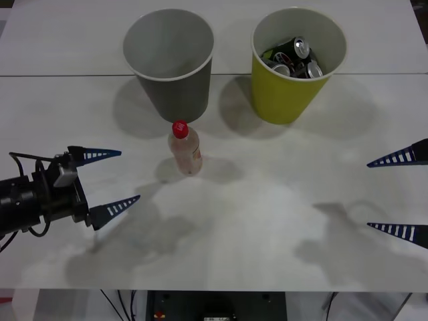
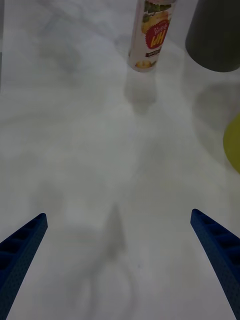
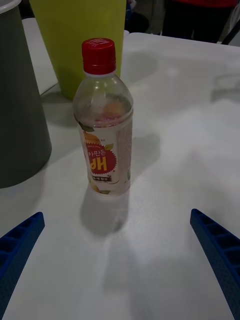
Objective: Put the can into the green bin and the plastic bottle into the gray bin
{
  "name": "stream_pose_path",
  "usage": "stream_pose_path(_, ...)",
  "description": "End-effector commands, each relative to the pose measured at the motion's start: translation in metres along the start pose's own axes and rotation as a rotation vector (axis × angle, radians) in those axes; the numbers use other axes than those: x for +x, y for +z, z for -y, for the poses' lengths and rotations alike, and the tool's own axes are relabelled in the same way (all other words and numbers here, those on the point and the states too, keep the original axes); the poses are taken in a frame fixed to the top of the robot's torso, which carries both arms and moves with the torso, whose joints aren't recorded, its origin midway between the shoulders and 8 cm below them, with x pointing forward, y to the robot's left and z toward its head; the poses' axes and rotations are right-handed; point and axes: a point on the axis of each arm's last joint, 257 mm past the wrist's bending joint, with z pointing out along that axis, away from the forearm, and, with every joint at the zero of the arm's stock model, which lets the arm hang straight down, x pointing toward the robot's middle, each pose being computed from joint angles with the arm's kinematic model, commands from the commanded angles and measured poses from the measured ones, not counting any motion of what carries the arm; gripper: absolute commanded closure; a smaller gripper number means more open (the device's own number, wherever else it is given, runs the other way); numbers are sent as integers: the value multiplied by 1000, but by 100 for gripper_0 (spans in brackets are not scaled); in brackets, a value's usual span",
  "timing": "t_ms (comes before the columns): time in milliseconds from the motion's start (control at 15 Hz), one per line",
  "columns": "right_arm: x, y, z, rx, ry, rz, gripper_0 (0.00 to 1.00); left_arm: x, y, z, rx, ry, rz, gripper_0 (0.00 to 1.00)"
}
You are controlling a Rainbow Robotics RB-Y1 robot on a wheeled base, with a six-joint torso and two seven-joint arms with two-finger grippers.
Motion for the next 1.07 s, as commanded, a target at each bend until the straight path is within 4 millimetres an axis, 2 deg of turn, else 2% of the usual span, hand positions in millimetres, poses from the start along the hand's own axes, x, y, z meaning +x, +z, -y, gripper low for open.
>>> stream_pose_path(67, 0, 0, 0, 0, 0, 0, 0, 6, 10, -4, -48, 24, 29, 0)
stream_pose_path(533, 0, 0, 0, 0, 0, 0, 0, 9, 39, 1, -109, 42, 58, 0)
stream_pose_path(867, 0, 0, 0, 0, 0, 0, 0, 17, 67, -16, -125, 30, 108, 0)
stream_pose_path(1067, 0, 0, 0, 0, 0, 0, 0, 9, 84, -15, -125, -4, 155, 0)
